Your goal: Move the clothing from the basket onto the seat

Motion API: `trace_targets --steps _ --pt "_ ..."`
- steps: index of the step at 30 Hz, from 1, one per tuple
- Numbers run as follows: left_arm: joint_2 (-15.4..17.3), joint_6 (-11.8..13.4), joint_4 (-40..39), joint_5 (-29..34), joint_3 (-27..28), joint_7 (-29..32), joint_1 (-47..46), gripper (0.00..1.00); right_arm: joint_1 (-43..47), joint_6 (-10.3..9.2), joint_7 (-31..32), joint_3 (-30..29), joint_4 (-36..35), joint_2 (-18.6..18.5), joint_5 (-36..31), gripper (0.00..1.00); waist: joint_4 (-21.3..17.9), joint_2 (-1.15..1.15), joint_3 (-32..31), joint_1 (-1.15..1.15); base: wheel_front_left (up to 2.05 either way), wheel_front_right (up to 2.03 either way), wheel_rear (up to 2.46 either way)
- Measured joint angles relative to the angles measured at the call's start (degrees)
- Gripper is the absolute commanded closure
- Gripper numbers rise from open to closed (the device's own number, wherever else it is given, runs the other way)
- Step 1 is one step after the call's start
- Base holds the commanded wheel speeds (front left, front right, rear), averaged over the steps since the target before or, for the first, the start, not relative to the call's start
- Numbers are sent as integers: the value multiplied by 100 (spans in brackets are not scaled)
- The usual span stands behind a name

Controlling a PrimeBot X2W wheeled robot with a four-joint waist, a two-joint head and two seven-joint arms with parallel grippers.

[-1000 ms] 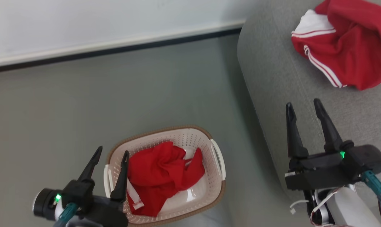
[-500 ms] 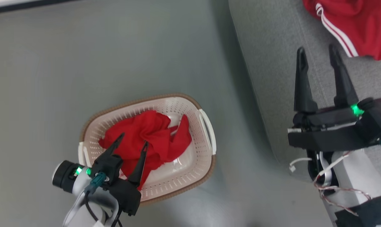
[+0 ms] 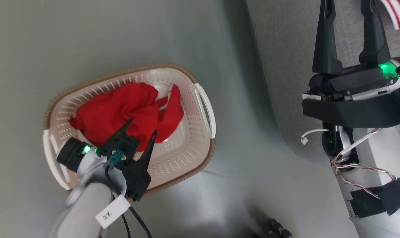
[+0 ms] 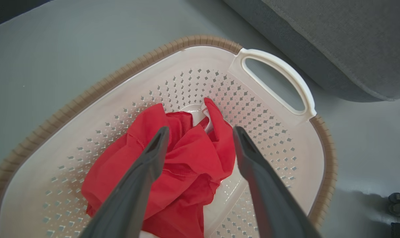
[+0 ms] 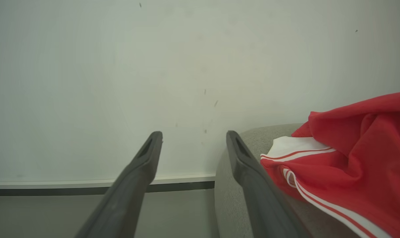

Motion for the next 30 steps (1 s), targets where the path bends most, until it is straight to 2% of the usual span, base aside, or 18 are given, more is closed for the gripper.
trace_targets --steps 10,22,30 --pt "285 -93 356 224 -42 132 -672 0 -452 76 -1 13 -118 168 -1 0 -265 0 847 0 0 0 0" --pt "309 -88 968 364 -82 45 -1095 0 -544 144 -1 33 60 282 -36 0 -652 -1 1418 0 0 0 0" --pt "322 134 1370 560 -63 66 -1300 0 -543 193 -1 21 107 307 -127 0 -719 -1 1487 -1 0 0 0"
